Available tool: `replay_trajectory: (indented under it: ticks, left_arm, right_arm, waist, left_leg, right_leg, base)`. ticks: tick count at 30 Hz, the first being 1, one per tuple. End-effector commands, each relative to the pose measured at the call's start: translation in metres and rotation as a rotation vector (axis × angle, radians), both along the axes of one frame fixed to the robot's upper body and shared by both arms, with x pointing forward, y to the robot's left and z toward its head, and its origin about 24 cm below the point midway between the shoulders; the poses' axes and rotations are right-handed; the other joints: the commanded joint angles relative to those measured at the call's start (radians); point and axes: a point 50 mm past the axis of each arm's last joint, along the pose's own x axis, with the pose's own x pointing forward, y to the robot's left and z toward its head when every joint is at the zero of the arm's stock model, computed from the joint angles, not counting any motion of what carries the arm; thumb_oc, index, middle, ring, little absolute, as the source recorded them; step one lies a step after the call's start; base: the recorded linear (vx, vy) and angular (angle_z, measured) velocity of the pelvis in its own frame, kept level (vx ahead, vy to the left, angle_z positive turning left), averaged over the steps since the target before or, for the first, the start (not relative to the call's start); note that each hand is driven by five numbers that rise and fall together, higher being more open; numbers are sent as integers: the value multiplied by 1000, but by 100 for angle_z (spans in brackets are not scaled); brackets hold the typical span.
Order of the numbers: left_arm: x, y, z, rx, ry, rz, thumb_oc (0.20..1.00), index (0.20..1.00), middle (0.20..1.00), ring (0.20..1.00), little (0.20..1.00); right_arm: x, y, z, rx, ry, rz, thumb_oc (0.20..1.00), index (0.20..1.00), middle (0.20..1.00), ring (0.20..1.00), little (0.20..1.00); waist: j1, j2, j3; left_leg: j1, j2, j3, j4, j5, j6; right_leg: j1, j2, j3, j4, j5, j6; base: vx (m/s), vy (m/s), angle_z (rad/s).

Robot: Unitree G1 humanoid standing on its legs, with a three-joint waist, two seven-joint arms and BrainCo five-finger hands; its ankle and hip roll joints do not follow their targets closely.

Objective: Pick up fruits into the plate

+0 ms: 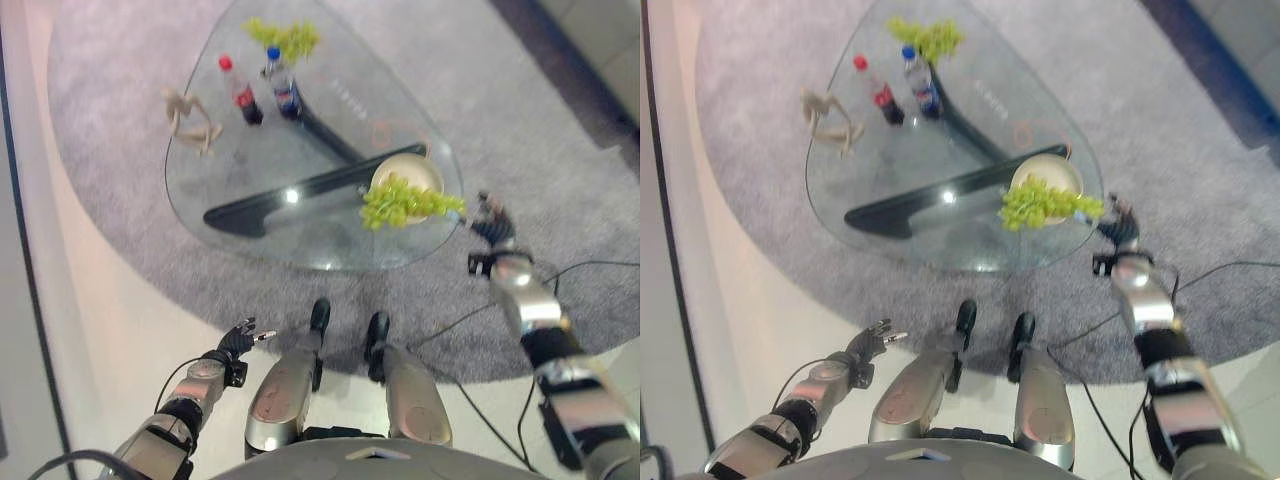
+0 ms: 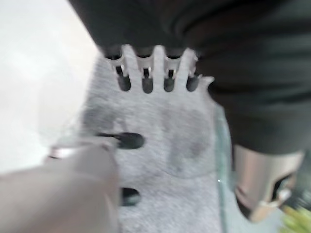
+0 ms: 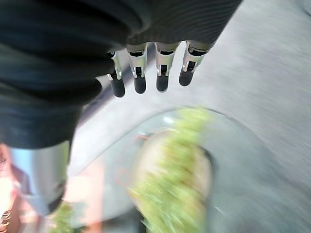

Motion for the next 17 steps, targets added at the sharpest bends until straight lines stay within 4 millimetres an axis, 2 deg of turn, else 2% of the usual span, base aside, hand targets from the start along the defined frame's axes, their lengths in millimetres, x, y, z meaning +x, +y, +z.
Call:
replay_trajectory:
  ticks: [1, 2, 3, 5, 6, 7, 8, 11, 12, 14, 17]
  left_arm:
    - [-41, 7, -20, 71, 149, -21, 1000, 1000, 1000, 1000, 1000]
    - [-41, 8, -20, 71, 150, -21, 1000, 1000, 1000, 1000, 1000]
    - [-54, 7, -25, 70, 194, -23, 1000, 1000, 1000, 1000, 1000]
    - [-65, 7, -30, 66, 237, -29, 1000, 1000, 1000, 1000, 1000]
    - [-67, 7, -31, 65, 246, -30, 1000, 1000, 1000, 1000, 1000]
    - [-74, 7, -33, 62, 277, -29, 1000, 1000, 1000, 1000, 1000]
    - [-76, 7, -34, 62, 283, -29, 1000, 1000, 1000, 1000, 1000]
    - [-97, 6, -41, 68, 374, -33, 1000, 1000, 1000, 1000, 1000]
    - [-99, 5, -42, 68, 383, -31, 1000, 1000, 1000, 1000, 1000]
    - [-109, 6, -44, 68, 428, -25, 1000, 1000, 1000, 1000, 1000]
    - [-114, 5, -45, 67, 453, -25, 1000, 1000, 1000, 1000, 1000]
  right_arm:
    - [-37, 17, -51, 249, 105, 19, 1000, 1000, 1000, 1000, 1000]
    - [-37, 17, -51, 249, 105, 19, 1000, 1000, 1000, 1000, 1000]
    - [-68, 22, -84, 325, 227, -18, 1000, 1000, 1000, 1000, 1000]
    - [-98, 23, -109, 386, 337, -64, 1000, 1000, 1000, 1000, 1000]
    - [-103, 23, -113, 395, 362, -74, 1000, 1000, 1000, 1000, 1000]
    - [-119, 24, -124, 416, 421, -104, 1000, 1000, 1000, 1000, 1000]
    - [-124, 24, -127, 422, 435, -112, 1000, 1000, 1000, 1000, 1000]
    - [-173, 30, -152, 455, 630, -162, 1000, 1000, 1000, 1000, 1000]
    - [-176, 31, -153, 455, 641, -159, 1000, 1000, 1000, 1000, 1000]
    - [-195, 36, -160, 464, 730, -164, 1000, 1000, 1000, 1000, 1000]
    - [-208, 36, -163, 457, 791, -184, 1000, 1000, 1000, 1000, 1000]
  waist:
    - [-12, -48, -136]
    - [-12, -48, -136]
    - [-18, -50, -174]
    - [-23, -49, -197]
    - [-24, -49, -199]
    - [-27, -48, -209]
    - [-28, -47, -211]
    - [-40, -41, -233]
    - [-41, -40, -234]
    - [-49, -35, -243]
    - [-55, -30, -248]
  left_leg:
    - [105, -10, 108, 65, -207, 27]
    - [107, -10, 108, 64, -207, 26]
    - [142, -7, 119, 44, -209, 28]
    - [177, -5, 127, 23, -211, 30]
    - [186, -5, 128, 19, -211, 31]
    - [202, -2, 133, 7, -212, 32]
    - [206, -2, 134, 3, -212, 32]
    - [244, -2, 146, -20, -216, 38]
    - [246, -2, 146, -21, -216, 39]
    - [259, -1, 155, -27, -218, 40]
    - [268, 0, 159, -32, -220, 42]
  right_leg:
    - [95, -19, 84, -64, -6, 66]
    - [96, -19, 84, -65, -6, 66]
    - [129, -13, 87, -79, -8, 64]
    - [161, -7, 91, -91, -12, 62]
    - [169, -6, 92, -94, -12, 61]
    - [183, -3, 94, -99, -14, 61]
    - [187, -3, 96, -101, -14, 60]
    - [219, 4, 106, -118, -15, 57]
    - [221, 4, 108, -119, -15, 57]
    - [231, 7, 118, -126, -15, 56]
    - [237, 9, 126, -133, -12, 56]
  base:
    - [105, -40, -6]
    - [176, -59, -4]
    - [119, -31, -2]
    - [96, -26, 0]
    - [47, -10, 1]
    - [0, 0, 0]
    - [32, 9, -1]
    - [27, 18, -2]
    - [21, 34, -17]
    - [-2, 31, -25]
    - [-1, 25, -16]
